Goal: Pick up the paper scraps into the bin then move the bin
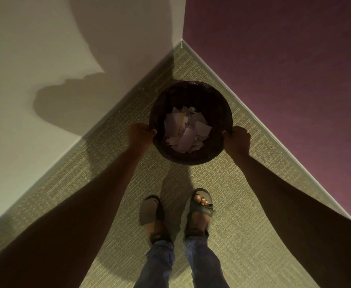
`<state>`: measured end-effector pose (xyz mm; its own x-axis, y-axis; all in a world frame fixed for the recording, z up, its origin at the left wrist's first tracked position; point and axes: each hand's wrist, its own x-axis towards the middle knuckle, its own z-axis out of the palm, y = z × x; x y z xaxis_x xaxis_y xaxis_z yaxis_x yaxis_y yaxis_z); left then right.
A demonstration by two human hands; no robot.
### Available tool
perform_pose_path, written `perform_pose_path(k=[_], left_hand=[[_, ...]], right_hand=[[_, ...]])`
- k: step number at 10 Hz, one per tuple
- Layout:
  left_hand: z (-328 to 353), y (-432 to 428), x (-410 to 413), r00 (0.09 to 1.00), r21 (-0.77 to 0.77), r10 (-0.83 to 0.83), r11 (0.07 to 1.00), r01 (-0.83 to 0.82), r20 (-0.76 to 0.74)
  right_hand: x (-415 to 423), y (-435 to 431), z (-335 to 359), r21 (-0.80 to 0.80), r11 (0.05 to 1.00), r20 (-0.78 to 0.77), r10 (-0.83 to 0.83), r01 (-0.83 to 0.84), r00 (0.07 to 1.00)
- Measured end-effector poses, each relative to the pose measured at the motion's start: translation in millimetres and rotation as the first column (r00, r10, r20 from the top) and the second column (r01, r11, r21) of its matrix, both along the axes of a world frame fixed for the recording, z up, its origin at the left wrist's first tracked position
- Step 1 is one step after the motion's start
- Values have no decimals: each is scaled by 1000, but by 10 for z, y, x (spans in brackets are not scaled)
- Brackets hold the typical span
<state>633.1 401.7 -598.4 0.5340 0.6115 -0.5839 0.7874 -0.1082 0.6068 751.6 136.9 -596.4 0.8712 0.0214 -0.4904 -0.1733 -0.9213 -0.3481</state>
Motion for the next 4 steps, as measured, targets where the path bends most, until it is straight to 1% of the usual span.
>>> perform_pose_path(k=[1,2,3,4], left_hand=[[92,-55,-21,998,102,-59,993,59,-7],[320,-201,-67,963,425,-221,866,266,-152],[423,-331,-60,903,607,-417,694,388,-100],[414,-527,-30,757,658,-648,535,530,-83]], right_hand=[[-40,27,91,13,1000,9,11,-11,1000],[-143,92,273,-89,971,310,238,-222,920],[-263,205,302,-137,907,427,417,-399,802],[-382,329,207,-95,811,448,552,-577,703]])
